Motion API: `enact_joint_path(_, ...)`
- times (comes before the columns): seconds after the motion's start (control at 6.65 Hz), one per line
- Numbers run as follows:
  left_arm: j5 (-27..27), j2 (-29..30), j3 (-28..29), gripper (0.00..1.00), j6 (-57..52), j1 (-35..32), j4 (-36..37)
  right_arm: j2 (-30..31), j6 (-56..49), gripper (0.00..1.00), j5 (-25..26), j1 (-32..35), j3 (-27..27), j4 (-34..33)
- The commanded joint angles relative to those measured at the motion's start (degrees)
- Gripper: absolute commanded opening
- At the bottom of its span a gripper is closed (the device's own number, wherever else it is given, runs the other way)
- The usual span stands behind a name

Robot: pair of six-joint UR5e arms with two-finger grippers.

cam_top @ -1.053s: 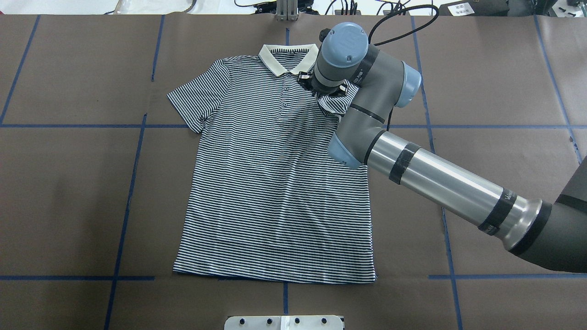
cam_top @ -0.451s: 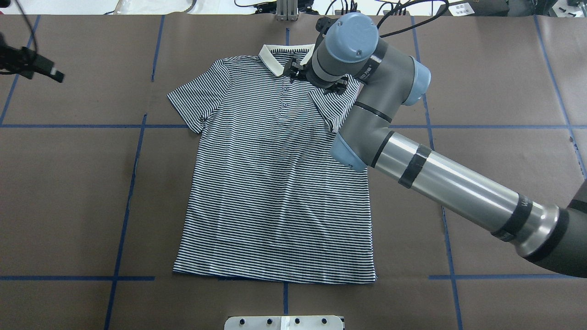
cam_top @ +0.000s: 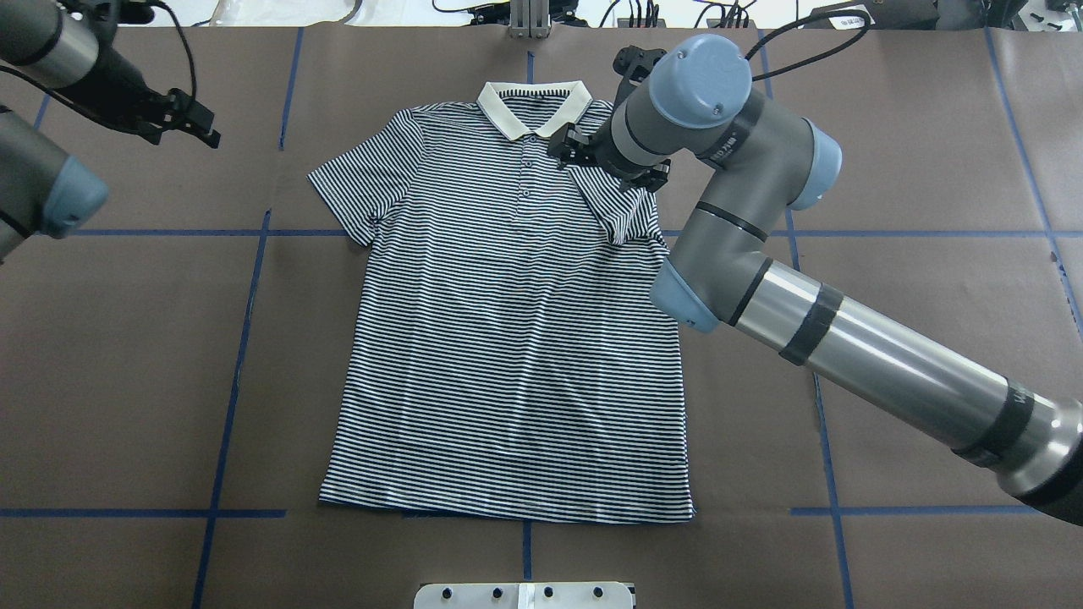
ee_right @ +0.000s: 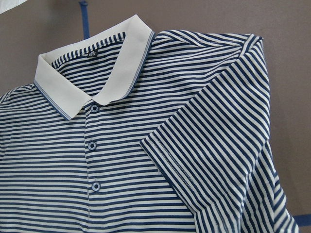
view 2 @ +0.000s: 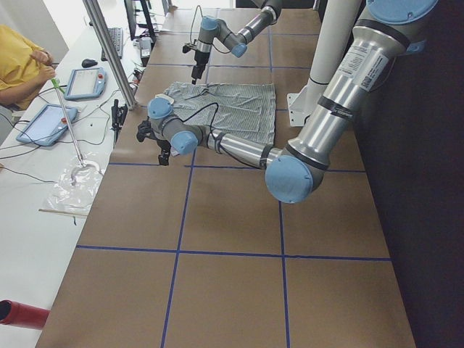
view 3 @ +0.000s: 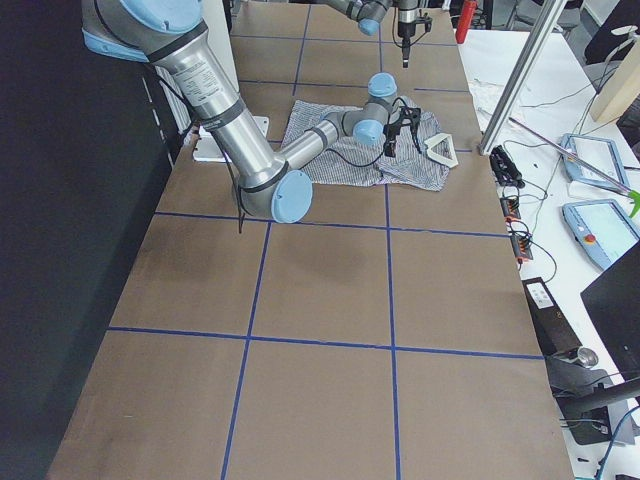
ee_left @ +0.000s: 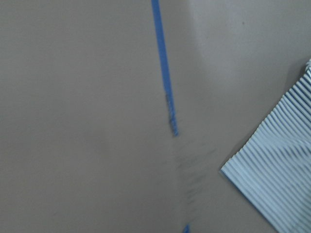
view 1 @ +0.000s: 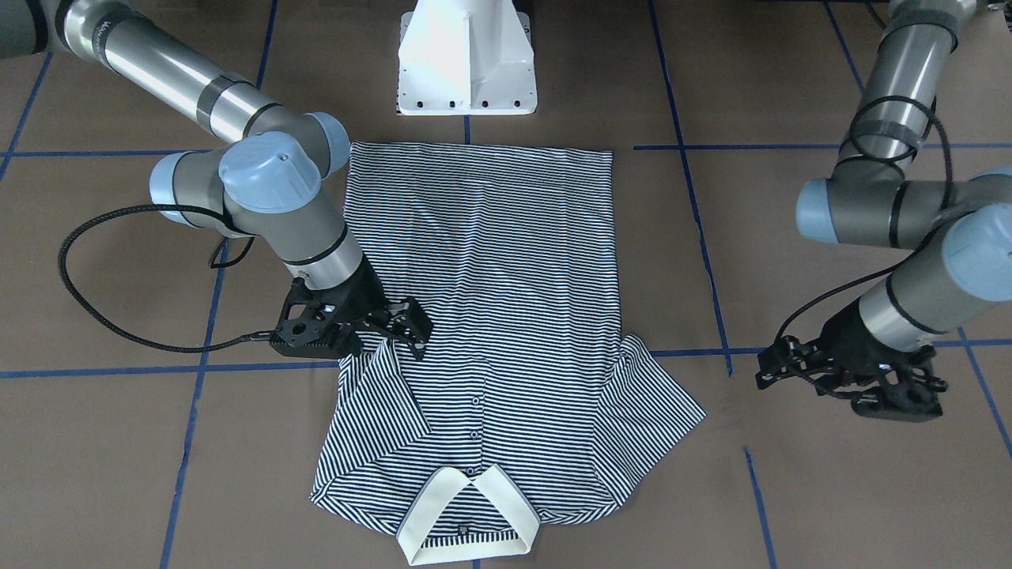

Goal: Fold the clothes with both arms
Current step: 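Grasp the shoulder with the right gripper while the left arm approaches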

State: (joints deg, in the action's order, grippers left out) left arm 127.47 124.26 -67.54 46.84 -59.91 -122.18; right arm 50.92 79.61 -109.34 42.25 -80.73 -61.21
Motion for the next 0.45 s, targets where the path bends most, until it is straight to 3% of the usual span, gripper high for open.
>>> enact_joint_path(0.0, -8.35, 5.71, 7.14, 0.81, 8.69, 6.78, -2.8, 1.37, -0.51, 1.0, 0.0, 0.37, -1.27, 0.04)
enact_joint_path(0.3, -11.95, 5.81, 8.2, 0.71, 9.15, 8.57, -2.71, 1.37, -0.51, 1.0, -0.08, 0.81, -1.27, 0.04)
